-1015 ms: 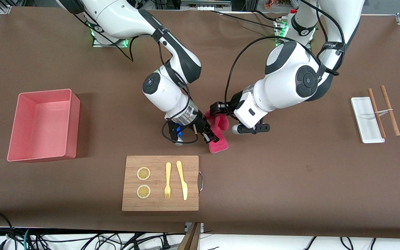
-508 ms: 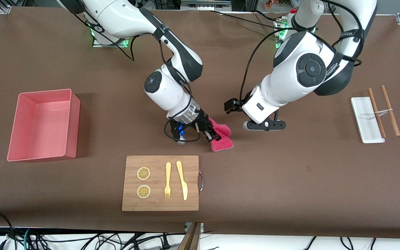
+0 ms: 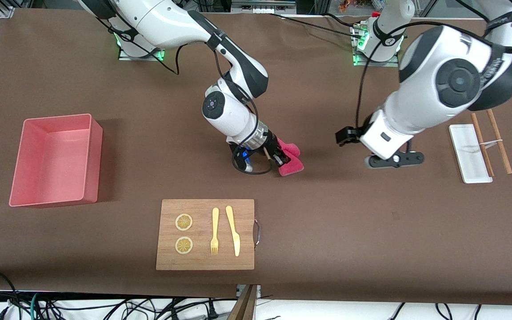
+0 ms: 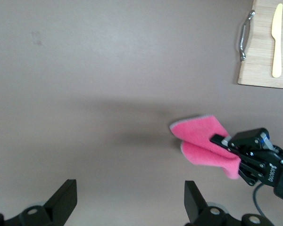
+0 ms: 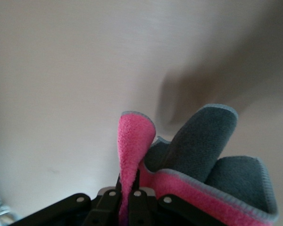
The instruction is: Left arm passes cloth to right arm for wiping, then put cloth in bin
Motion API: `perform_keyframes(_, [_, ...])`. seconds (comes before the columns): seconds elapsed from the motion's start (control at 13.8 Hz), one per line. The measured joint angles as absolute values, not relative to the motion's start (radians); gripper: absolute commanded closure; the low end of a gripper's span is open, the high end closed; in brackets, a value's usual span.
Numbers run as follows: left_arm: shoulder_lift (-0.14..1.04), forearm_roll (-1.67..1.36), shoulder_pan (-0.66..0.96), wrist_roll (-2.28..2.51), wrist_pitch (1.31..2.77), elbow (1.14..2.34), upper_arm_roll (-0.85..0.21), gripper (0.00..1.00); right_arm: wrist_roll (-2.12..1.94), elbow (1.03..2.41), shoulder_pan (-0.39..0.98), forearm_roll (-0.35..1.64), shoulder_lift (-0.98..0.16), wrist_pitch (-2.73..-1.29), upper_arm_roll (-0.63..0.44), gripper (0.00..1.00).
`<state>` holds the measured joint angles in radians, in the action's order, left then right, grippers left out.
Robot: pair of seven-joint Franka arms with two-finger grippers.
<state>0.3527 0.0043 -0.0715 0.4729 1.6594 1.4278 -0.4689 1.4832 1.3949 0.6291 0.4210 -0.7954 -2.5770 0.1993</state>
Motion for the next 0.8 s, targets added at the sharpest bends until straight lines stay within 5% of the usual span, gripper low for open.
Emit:
perform_keyframes(0.36, [0.343, 0.006, -0.258, 0.169, 1.609, 1.428, -0.462, 0.00, 1.440, 1.435, 0.614, 0.339, -0.796, -2.392, 0.179, 1.00])
perform_keyframes(0.8, [0.328, 0.030, -0.320, 0.012, 1.609, 1.431, -0.422, 0.00, 1.138, 1.464, 0.570, 0.324, -0.793, -2.161, 0.024, 1.00])
